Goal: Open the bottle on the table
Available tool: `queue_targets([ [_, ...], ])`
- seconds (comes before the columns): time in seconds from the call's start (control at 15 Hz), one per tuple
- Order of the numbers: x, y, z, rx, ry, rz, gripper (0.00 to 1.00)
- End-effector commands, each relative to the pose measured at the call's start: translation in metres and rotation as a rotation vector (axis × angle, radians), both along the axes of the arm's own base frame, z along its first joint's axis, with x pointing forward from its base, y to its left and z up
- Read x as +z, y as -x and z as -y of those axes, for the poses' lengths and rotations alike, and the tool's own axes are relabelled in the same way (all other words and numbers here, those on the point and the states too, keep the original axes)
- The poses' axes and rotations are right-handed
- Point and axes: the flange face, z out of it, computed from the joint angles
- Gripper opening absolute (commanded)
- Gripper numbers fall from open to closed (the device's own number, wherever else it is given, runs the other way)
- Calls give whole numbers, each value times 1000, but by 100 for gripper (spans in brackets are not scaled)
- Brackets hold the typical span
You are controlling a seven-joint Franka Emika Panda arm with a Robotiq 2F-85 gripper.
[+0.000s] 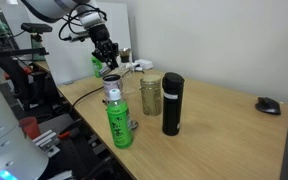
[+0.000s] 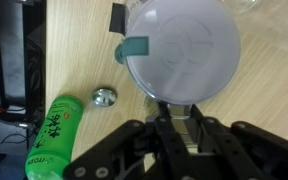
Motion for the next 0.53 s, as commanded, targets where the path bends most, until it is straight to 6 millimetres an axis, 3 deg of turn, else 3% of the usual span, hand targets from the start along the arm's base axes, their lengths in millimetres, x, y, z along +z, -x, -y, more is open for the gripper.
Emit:
queue_targets([
  [0.0, 3, 2, -1, -9, 20, 10, 6],
  [0.47, 3, 2, -1, -3, 9, 10, 6],
])
